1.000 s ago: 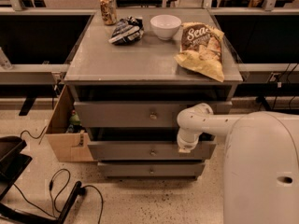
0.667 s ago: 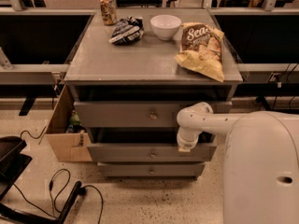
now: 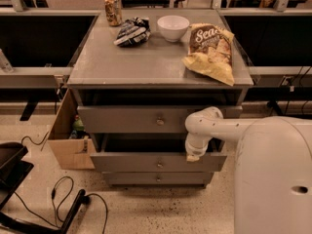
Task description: Open middle drawer
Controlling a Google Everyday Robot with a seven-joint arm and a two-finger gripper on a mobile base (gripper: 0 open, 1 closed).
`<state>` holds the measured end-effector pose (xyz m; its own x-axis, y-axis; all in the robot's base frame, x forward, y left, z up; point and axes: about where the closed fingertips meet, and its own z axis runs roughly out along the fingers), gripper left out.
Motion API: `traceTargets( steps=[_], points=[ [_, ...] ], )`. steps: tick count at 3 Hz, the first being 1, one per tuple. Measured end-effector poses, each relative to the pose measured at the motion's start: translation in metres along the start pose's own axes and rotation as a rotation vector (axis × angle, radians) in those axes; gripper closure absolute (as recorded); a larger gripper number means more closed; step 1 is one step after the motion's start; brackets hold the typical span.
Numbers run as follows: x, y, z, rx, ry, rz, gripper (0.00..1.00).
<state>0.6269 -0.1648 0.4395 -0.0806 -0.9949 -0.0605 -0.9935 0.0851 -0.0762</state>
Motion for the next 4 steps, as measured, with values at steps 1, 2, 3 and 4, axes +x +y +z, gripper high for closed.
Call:
traceTargets(
  steps=[1,2,3,4],
  points=[
    [0.004,0.006,-0.001,-0.016,0.005,0.006,1.0],
    [0.001,0.011,-0.005,-0.032,-0.003,0.002,1.0],
    [-0.002,0.014,-0.007,-0.044,-0.01,-0.002,1.0],
    [-0.004,0.019,-0.01,-0.059,-0.018,-0.006,1.0]
  ],
)
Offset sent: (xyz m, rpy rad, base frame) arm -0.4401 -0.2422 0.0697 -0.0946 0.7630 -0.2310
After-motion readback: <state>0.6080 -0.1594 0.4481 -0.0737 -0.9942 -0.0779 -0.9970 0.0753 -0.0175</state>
